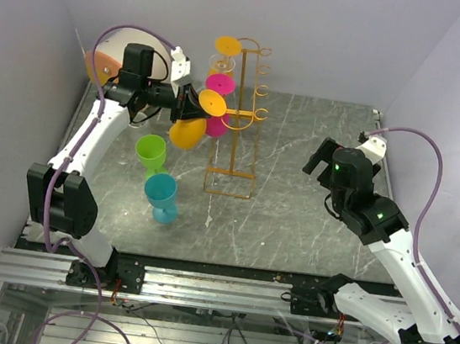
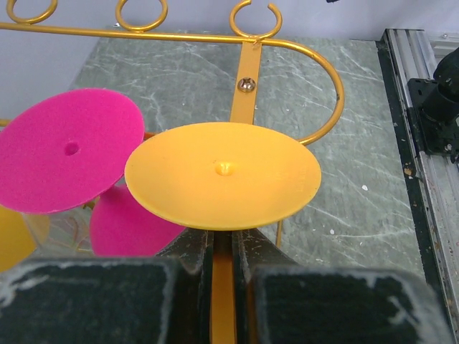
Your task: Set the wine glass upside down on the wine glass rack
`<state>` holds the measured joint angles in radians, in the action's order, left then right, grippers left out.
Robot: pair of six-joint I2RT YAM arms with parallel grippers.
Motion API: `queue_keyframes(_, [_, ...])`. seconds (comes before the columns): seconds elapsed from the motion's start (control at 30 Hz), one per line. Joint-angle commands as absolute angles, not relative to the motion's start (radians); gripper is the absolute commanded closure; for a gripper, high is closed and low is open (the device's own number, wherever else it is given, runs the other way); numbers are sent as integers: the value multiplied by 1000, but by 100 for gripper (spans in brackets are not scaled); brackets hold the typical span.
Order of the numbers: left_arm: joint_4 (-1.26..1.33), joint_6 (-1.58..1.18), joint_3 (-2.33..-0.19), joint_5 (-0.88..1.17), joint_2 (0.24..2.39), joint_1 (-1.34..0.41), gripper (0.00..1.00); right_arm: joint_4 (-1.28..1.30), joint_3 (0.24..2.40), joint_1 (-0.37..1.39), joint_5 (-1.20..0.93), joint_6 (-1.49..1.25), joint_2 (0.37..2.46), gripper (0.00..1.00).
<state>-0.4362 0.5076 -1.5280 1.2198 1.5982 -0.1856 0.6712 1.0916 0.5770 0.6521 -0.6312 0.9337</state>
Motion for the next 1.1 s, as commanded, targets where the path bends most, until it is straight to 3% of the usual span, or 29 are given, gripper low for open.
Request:
queue_keyframes(0.0, [-391,508,-1520,1247,1603,-197,93,669,1086,573,644,-640,927,0])
queue_keyframes(0.4, [-390,478,-1503,1167,1600,-210,92,676,1081,574,632,-649,925,0])
queue_keyframes(0.5, [-454,530,-1501,1130,1578,-210,86,658,1068,574,597,-643,908,0])
queue_keyframes(0.7, [-569,591,-1513,1086,1544,-210,55,621,1016,574,465,-618,883,0])
queue_keyframes(0.87, [-592,591,-1504,1066,1521,-210,45,542,929,574,327,-576,820,0])
queue_keyframes(0.93, [-598,586,-1503,1057,1515,-210,0,532,912,573,283,-568,810,0])
queue_keyframes(1.07, [-642,593,-1504,1006,1490,-210,3,499,888,574,132,-530,807,0])
